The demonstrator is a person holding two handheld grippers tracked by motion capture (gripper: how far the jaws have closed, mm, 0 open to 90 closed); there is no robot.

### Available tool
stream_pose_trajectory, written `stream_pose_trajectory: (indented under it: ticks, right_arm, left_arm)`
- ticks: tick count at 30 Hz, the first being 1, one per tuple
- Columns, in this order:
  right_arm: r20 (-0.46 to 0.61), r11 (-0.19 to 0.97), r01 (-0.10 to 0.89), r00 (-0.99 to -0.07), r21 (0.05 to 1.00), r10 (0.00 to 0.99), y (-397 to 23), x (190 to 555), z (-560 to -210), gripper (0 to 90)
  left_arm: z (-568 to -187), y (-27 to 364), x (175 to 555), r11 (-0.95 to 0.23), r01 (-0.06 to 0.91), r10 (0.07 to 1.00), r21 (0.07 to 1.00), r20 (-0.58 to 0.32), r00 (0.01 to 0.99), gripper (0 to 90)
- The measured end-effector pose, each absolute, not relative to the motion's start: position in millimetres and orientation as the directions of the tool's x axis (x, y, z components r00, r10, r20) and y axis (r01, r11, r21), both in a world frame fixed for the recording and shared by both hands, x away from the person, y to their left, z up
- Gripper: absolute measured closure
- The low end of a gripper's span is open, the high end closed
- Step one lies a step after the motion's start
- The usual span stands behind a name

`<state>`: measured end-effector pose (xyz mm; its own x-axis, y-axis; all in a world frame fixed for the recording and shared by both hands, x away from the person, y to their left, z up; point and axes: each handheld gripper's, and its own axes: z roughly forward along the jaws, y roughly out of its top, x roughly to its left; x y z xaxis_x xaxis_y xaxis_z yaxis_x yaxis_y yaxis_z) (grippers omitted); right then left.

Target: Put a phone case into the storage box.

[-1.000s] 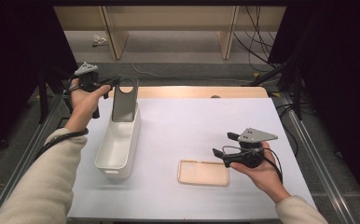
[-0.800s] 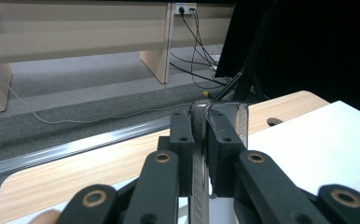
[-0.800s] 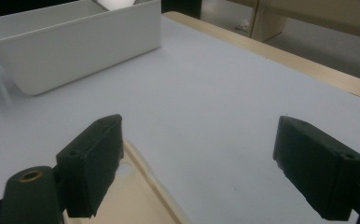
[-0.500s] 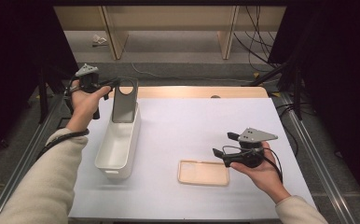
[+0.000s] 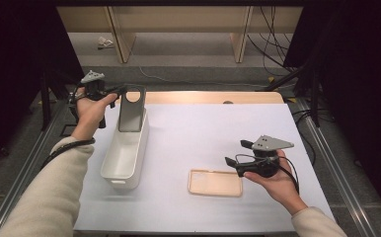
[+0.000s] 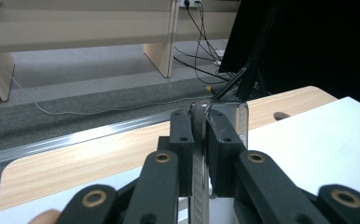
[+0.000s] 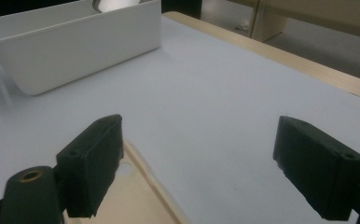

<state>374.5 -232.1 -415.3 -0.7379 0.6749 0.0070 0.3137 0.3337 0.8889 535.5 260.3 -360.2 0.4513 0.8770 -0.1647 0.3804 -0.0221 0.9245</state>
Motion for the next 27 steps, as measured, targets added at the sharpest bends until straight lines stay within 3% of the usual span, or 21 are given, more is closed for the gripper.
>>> stream_pose_trajectory:
  ticks: [27]
  right_arm:
    - [0.011, 0.330, 0.314, -0.739, 0.890, 0.674, -232, 375, -416, 16.9]
  left_arm:
    - [-376, 263, 540, -0.013, 0.413, 0.886, 0.911, -0.181, 0.426, 81.4]
